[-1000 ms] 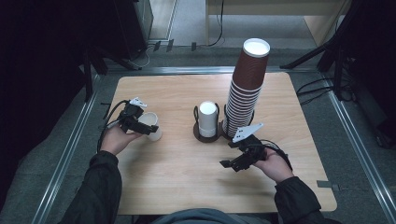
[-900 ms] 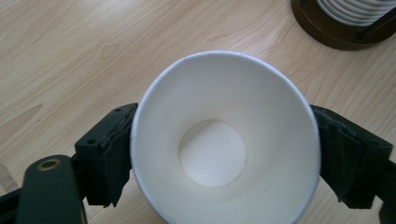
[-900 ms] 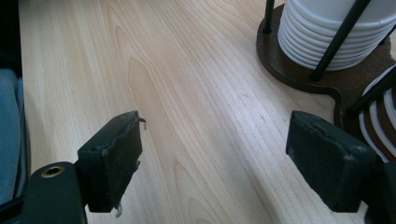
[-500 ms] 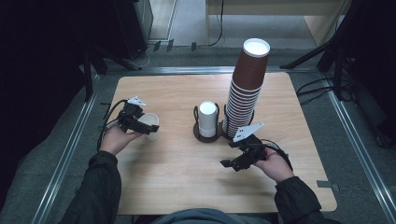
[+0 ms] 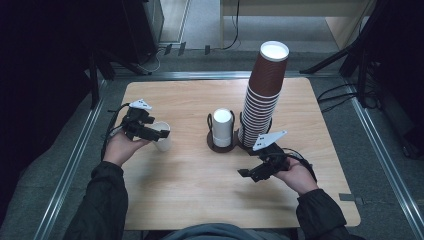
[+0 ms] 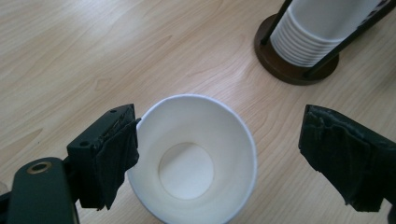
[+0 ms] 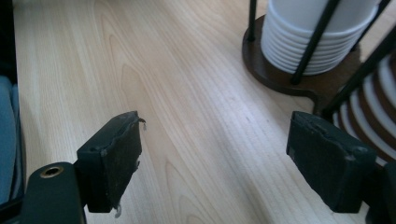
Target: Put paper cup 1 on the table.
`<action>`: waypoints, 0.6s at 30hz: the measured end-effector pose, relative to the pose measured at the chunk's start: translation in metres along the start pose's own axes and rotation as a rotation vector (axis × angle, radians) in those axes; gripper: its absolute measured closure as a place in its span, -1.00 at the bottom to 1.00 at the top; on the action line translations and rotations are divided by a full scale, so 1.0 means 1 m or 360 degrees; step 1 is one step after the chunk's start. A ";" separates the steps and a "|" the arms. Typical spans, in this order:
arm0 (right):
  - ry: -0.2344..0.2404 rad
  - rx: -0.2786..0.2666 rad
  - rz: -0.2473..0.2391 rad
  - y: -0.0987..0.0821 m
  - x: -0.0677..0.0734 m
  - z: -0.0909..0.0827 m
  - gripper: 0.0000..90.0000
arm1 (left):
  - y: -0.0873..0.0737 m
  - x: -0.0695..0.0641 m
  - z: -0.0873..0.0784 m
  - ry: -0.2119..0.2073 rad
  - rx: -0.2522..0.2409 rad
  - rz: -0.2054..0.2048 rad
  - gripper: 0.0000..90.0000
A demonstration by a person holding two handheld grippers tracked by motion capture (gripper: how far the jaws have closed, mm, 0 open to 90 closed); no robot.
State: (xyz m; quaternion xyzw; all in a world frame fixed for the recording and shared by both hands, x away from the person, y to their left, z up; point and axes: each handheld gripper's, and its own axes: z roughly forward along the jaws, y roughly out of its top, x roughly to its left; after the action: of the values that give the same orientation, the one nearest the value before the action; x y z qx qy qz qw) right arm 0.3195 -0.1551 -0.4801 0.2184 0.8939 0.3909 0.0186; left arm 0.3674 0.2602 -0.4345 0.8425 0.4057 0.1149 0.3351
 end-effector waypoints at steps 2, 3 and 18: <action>-0.0012 -0.0027 0.0016 0.000 -0.001 -0.004 -0.64 | 0.002 -0.003 -0.003 0.0006 -0.0011 0.0011 -0.73; -0.0024 -0.0045 0.0033 0.001 -0.003 -0.006 -0.66 | 0.003 -0.004 -0.004 0.0002 -0.0015 0.0015 -0.73; -0.0100 -0.0118 0.0142 0.010 -0.010 -0.030 -0.70 | 0.009 -0.031 -0.003 -0.0118 0.0010 0.0088 -0.71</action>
State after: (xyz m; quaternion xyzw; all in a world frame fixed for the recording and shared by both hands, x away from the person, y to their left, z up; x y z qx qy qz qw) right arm 0.3265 -0.1740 -0.4530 0.2693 0.8672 0.4172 0.0373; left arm 0.3515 0.2341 -0.4237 0.8581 0.3701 0.0915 0.3441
